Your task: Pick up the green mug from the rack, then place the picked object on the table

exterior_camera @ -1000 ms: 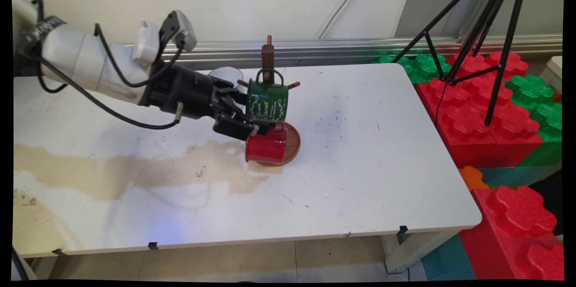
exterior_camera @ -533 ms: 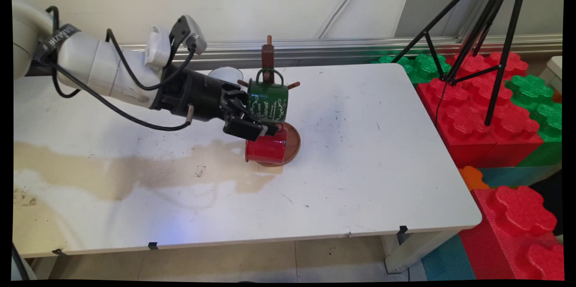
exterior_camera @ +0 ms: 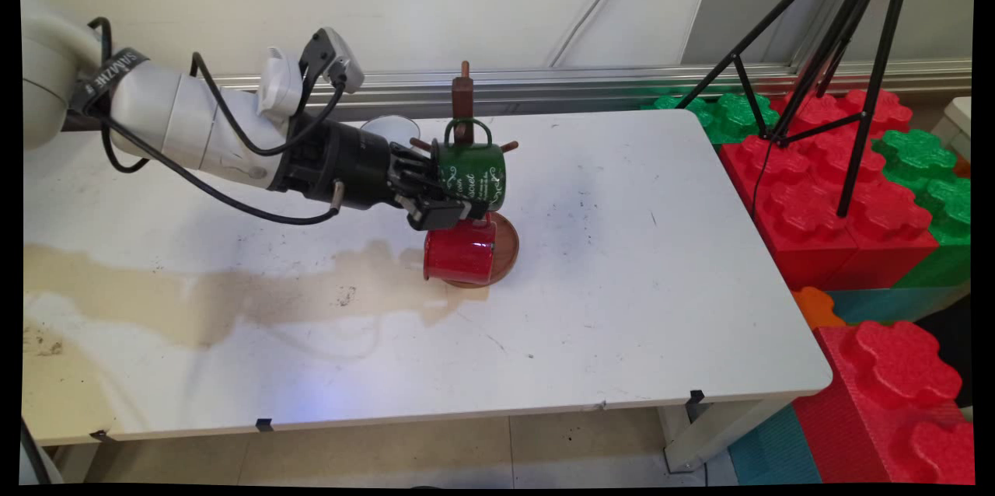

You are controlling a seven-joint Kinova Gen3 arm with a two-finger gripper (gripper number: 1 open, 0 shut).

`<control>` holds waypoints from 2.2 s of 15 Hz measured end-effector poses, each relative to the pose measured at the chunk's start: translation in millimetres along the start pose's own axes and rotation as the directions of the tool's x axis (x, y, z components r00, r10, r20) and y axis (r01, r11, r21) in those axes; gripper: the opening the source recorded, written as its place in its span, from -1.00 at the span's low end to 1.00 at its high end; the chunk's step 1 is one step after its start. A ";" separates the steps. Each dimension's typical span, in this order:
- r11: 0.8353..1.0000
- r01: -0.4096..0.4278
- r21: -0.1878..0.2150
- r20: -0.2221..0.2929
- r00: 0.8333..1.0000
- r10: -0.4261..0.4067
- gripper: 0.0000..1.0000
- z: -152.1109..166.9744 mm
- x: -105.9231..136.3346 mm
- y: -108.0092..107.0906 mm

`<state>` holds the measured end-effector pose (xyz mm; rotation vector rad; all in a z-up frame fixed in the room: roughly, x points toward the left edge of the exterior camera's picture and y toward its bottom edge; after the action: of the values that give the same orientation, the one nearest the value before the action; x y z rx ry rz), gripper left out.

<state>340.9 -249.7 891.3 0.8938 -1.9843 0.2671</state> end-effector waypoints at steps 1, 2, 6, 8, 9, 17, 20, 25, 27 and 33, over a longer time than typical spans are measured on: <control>1.000 0.000 0.000 -0.001 1.000 0.000 -1.00 -0.4 -0.1 -0.3; 1.000 -0.001 0.000 -0.001 1.000 0.001 -1.00 -1.5 -0.4 -0.8; 1.000 -0.001 0.001 -0.004 1.000 0.001 -1.00 -8.1 -0.4 -3.2; 1.000 -0.003 -0.003 -0.004 1.000 0.003 -1.00 -11.1 0.0 -3.7; 1.000 -0.004 -0.007 -0.005 1.000 0.004 -1.00 -12.2 0.2 -3.5; 0.998 -0.026 -0.049 -0.013 1.000 0.025 -1.00 -20.2 4.7 0.3; 0.996 -0.044 -0.075 -0.014 0.999 0.043 -1.00 -23.2 6.3 3.8; 0.993 -0.056 -0.099 -0.016 0.998 0.055 -1.00 -28.7 6.8 7.1; 0.993 -0.059 -0.106 -0.019 0.998 0.057 -1.00 -30.5 7.3 7.7; 0.990 -0.065 -0.124 -0.021 0.998 0.063 -1.00 -39.9 7.8 10.0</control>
<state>357.8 -226.2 921.5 0.7466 -1.9928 0.1842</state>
